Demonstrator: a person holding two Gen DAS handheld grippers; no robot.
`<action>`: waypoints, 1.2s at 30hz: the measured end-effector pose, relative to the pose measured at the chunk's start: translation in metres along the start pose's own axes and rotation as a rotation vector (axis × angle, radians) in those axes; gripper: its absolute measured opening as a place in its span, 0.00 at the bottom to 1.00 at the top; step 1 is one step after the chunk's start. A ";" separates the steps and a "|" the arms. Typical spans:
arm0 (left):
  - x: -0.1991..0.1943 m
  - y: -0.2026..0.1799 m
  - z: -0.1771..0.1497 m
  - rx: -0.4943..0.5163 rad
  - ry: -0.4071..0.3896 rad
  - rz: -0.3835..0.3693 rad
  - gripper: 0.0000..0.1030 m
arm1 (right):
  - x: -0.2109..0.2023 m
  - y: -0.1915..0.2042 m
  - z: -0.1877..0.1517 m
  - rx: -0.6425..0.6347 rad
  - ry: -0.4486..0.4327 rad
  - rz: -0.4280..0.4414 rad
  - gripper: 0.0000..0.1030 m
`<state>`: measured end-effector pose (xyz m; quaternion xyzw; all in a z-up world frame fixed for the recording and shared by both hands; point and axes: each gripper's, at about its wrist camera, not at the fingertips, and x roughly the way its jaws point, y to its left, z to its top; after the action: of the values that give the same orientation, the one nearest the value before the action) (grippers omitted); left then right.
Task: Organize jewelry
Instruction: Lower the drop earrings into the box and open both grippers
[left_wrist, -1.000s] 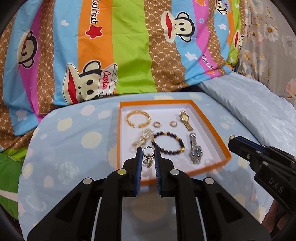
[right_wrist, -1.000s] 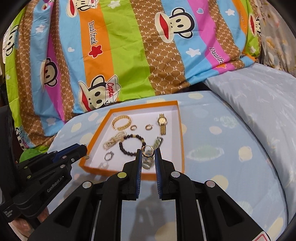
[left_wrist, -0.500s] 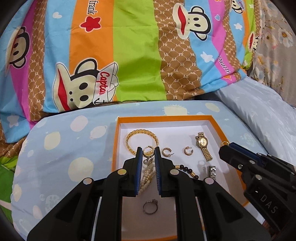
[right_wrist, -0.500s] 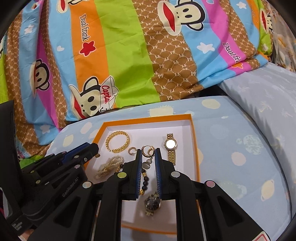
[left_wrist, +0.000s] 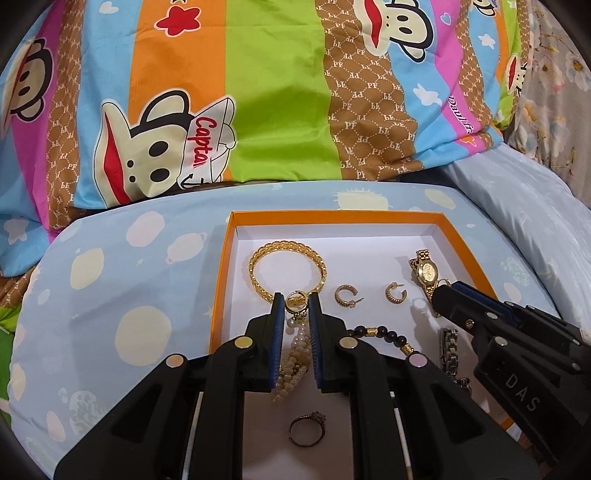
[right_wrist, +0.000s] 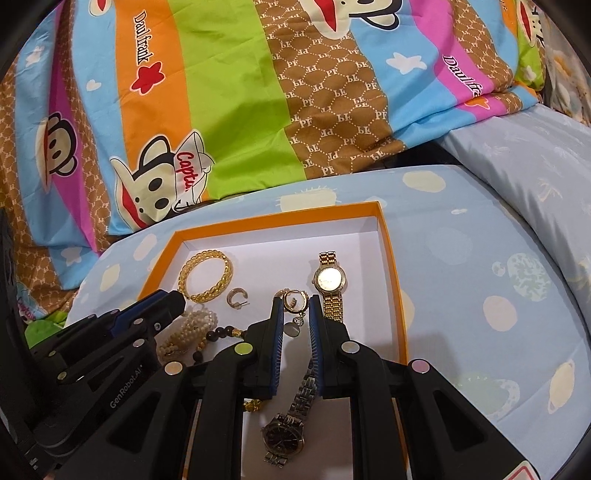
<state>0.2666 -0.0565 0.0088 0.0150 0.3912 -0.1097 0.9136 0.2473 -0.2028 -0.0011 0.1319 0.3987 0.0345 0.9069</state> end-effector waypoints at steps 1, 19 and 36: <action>0.000 0.000 0.000 0.000 0.001 0.001 0.12 | 0.001 0.000 0.000 -0.002 0.001 -0.002 0.13; 0.007 -0.004 -0.004 0.021 -0.004 0.025 0.13 | 0.008 0.005 -0.006 -0.035 0.011 -0.030 0.14; -0.001 -0.003 -0.007 0.019 -0.023 0.042 0.13 | -0.001 0.006 -0.010 -0.048 -0.014 -0.054 0.16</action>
<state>0.2606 -0.0583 0.0048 0.0305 0.3793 -0.0942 0.9200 0.2396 -0.1947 -0.0051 0.0996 0.3951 0.0185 0.9130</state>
